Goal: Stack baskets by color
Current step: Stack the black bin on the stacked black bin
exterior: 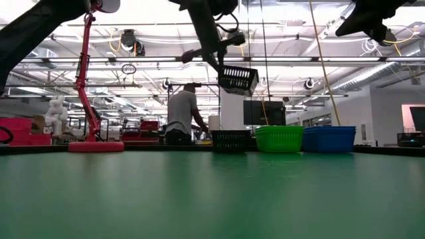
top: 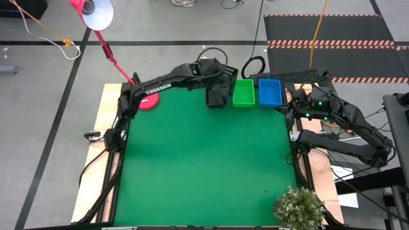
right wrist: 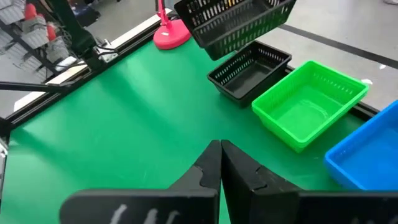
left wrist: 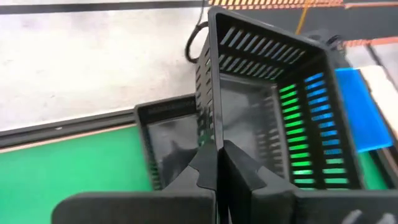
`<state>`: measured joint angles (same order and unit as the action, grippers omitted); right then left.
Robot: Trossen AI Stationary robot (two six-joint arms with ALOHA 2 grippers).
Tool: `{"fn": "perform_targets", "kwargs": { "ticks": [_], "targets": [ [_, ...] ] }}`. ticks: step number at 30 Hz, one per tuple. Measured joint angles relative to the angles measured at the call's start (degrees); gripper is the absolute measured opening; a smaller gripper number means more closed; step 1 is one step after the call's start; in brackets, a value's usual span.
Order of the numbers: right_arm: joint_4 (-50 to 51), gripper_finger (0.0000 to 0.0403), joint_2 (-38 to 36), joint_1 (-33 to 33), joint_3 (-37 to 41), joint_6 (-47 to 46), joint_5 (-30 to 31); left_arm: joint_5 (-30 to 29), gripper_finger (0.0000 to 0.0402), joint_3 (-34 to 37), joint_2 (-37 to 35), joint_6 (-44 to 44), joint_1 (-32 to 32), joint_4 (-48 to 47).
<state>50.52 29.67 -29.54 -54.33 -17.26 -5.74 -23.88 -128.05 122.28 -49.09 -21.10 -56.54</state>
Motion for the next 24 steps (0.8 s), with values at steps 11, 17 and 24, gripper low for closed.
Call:
{"fn": "perform_targets", "kwargs": {
  "ticks": [11,17,24],
  "targets": [
    [-1.4,0.0,0.0,0.0,0.0,4.4,1.3,-1.7,0.0006,9.7,0.0,-9.5,-1.2,3.7],
    [-3.4,0.0,0.0,0.0,0.0,4.9,1.2,-1.7,0.0008,16.5,0.0,-12.6,-1.5,9.4],
    [-3.6,0.0,0.0,0.0,0.0,8.8,1.2,-1.7,0.0006,21.6,0.0,-12.8,-2.7,14.0]
  ]
}}
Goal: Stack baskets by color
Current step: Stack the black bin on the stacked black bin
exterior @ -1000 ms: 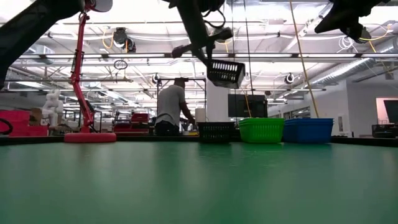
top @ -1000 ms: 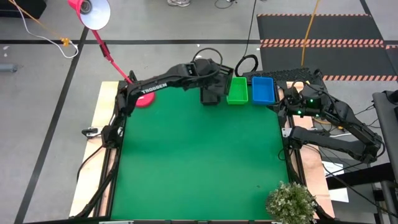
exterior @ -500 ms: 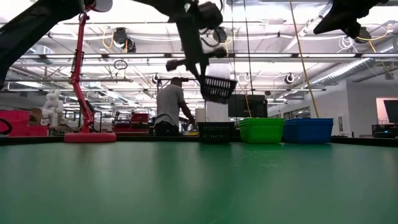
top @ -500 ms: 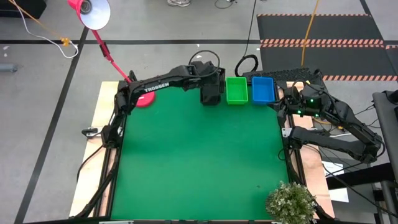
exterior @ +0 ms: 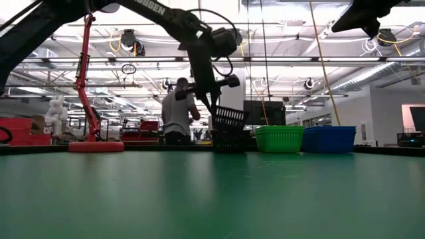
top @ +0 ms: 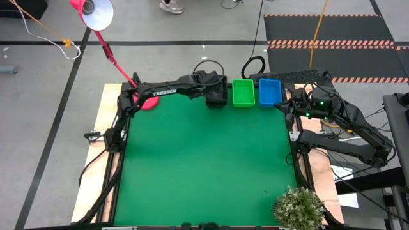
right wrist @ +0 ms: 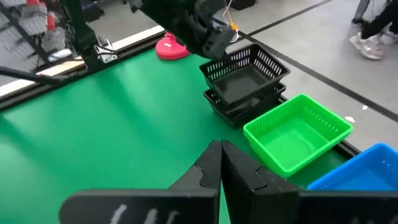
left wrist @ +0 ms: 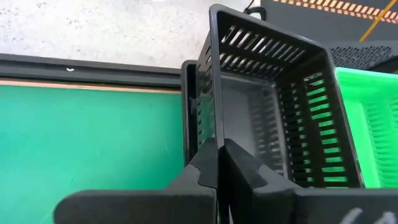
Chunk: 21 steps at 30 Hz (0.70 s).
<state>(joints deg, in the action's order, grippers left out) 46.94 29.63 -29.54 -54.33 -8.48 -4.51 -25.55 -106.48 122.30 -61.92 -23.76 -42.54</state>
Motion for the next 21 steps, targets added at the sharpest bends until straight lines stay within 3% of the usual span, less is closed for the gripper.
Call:
{"fn": "perform_targets", "kwargs": {
  "ticks": [11,17,21],
  "targets": [
    [-2.9,0.0,0.0,0.0,0.0,2.1,0.4,0.9,0.0012,4.6,0.0,0.9,-1.7,5.5],
    [-3.5,0.0,0.3,0.0,0.0,4.2,6.1,1.8,0.0084,5.9,0.0,1.9,-2.1,7.2],
    [-3.5,0.0,1.3,0.0,0.0,5.1,5.4,1.9,0.0125,5.9,-0.1,5.9,-2.1,6.9]
  ]
}}
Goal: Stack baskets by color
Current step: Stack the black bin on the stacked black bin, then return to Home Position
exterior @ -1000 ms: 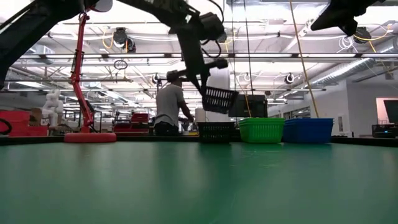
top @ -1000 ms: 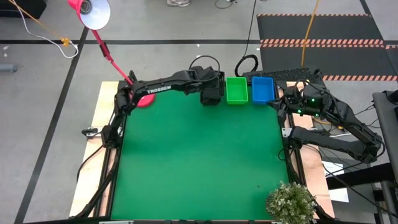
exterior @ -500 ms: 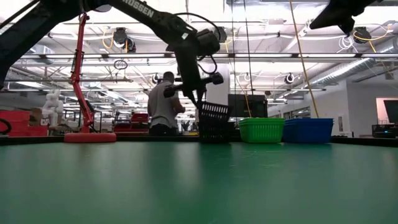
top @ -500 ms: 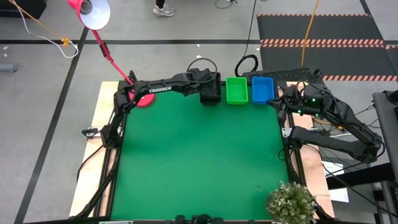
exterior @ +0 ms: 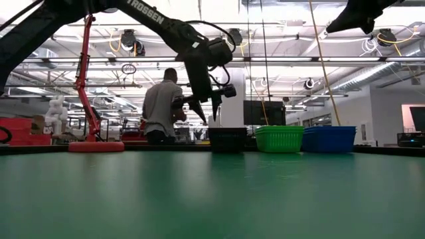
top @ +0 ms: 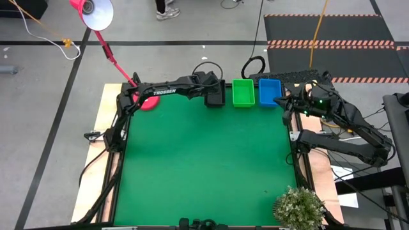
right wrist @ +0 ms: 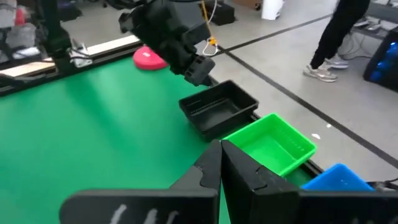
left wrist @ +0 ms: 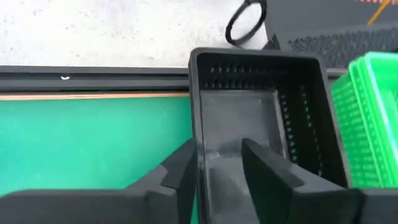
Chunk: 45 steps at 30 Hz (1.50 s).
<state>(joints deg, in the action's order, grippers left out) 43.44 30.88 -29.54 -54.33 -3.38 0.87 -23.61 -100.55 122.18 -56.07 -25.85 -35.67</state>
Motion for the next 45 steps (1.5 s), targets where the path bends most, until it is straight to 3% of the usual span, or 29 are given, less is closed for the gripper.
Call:
{"fn": "perform_targets", "kwargs": {
  "ticks": [5,9,18,21,33,39,45],
  "targets": [
    [-1.4,0.0,1.8,0.0,0.0,3.2,-4.6,5.4,0.0156,0.1,-2.5,4.9,-0.4,-1.3],
    [-7.4,0.0,3.0,0.0,0.0,6.9,-9.8,7.7,0.0156,0.1,-7.5,10.2,0.1,-0.3],
    [-16.5,0.0,5.9,-0.1,0.0,7.1,-11.5,8.4,0.0104,0.0,-20.4,43.8,5.3,-0.1],
    [-19.3,0.0,7.0,-0.1,0.0,7.2,-11.5,8.0,0.0094,0.0,-24.1,49.4,7.2,-0.2],
    [-22.8,0.0,6.8,4.0,0.0,6.4,-11.5,7.6,0.0088,0.0,-30.3,51.3,15.9,-6.8],
    [-21.9,0.0,3.5,11.4,0.0,5.6,-11.5,7.6,0.0009,0.0,-30.4,48.9,22.6,-10.0],
    [-21.2,0.0,0.6,20.2,0.0,5.5,-9.2,7.6,0.0003,0.0,-30.7,46.3,29.0,-10.3]
  ]
}}
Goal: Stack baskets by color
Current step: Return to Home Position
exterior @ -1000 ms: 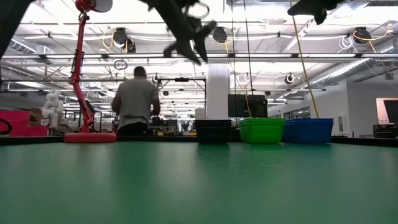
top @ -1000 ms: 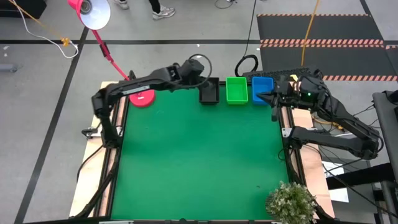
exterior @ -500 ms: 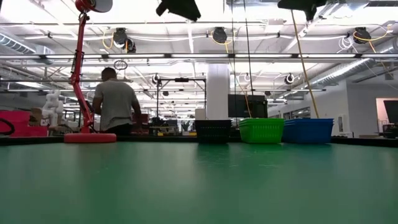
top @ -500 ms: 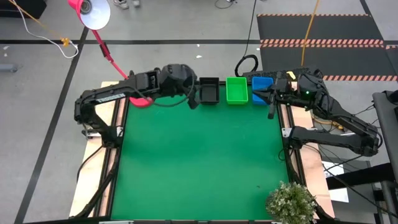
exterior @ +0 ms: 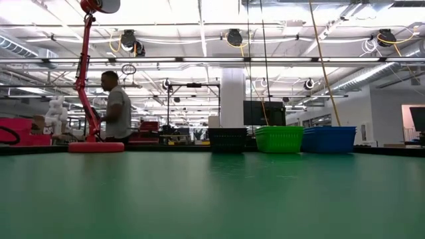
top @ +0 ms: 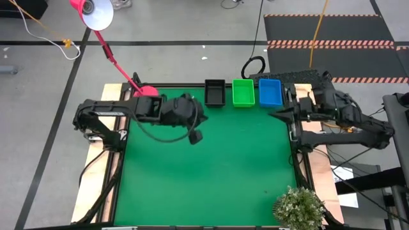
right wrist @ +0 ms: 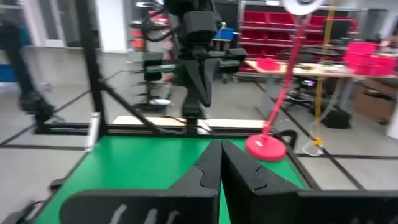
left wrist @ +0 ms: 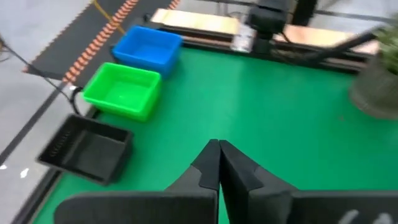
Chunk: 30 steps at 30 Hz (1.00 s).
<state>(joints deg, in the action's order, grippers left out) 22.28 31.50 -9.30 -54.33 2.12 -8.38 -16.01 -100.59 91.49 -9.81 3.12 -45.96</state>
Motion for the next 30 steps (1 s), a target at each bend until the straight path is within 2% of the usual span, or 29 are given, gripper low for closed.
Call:
{"fn": "perform_targets", "kwargs": {
  "ticks": [5,7,14,18,22,26,30],
  "targets": [
    [0.4,0.0,-0.2,6.9,0.0,0.5,1.8,-1.1,0.0003,0.3,-3.5,-2.6,6.4,-3.4],
    [0.2,0.0,0.0,9.4,0.0,1.0,2.7,-2.4,0.0004,3.0,-6.3,-2.6,9.0,-4.1],
    [-1.6,0.0,-0.8,15.5,3.5,4.0,6.0,-4.0,0.0004,22.9,-25.2,-6.1,14.5,3.5],
    [-2.1,0.0,-1.6,16.2,5.8,4.7,6.8,-4.0,0.0002,31.6,-35.7,-5.6,14.1,4.5],
    [-2.6,0.0,-2.6,16.2,9.4,4.4,6.8,-4.4,0.0015,37.2,-43.4,-2.3,12.8,3.3],
    [-6.6,0.0,-4.0,16.2,14.4,6.2,7.1,-8.0,0.0021,41.1,-47.5,-5.4,11.9,3.4],
    [-12.9,0.0,-5.6,16.2,20.5,6.1,7.2,-6.1,0.0004,46.1,-49.2,3.9,11.0,4.3]
  ]
}}
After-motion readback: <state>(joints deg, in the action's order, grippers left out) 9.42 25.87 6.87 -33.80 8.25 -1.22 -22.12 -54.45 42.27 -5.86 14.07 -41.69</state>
